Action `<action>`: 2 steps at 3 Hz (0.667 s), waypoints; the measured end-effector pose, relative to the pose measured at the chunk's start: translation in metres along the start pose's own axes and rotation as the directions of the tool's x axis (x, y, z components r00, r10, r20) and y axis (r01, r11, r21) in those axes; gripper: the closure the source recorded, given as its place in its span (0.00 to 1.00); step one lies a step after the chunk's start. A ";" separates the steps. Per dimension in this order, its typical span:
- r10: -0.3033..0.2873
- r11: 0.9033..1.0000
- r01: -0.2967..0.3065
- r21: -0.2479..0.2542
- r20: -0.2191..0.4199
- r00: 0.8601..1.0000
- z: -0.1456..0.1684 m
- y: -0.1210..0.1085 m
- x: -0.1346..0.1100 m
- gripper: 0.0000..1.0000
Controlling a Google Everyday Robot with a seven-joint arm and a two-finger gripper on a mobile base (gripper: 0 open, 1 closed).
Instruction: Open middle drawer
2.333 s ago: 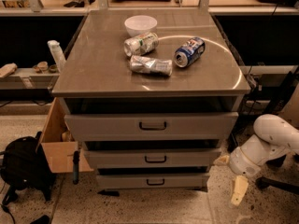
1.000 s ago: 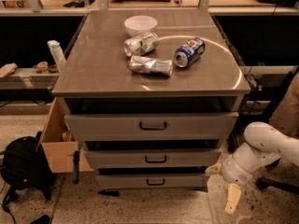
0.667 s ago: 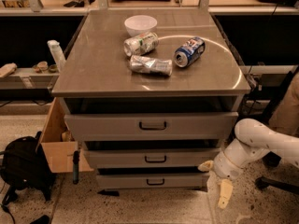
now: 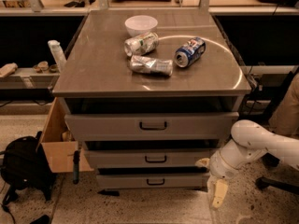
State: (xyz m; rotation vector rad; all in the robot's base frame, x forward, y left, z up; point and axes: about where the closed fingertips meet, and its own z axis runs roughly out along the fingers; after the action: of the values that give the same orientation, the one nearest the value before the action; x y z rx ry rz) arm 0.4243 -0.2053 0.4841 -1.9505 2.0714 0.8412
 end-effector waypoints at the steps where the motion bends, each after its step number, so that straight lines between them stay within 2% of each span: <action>1: 0.001 1.000 -0.001 -0.011 0.001 1.000 0.000 0.002 0.000 0.00; 2: 0.011 1.000 -0.011 -0.005 -0.011 1.000 0.002 0.004 0.001 0.00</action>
Offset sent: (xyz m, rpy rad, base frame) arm -0.0034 -0.0015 0.0007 -0.0338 0.0018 -0.0163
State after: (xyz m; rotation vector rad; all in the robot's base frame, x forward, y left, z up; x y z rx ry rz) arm 0.4202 -0.2053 0.4831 -1.9524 2.0906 0.8406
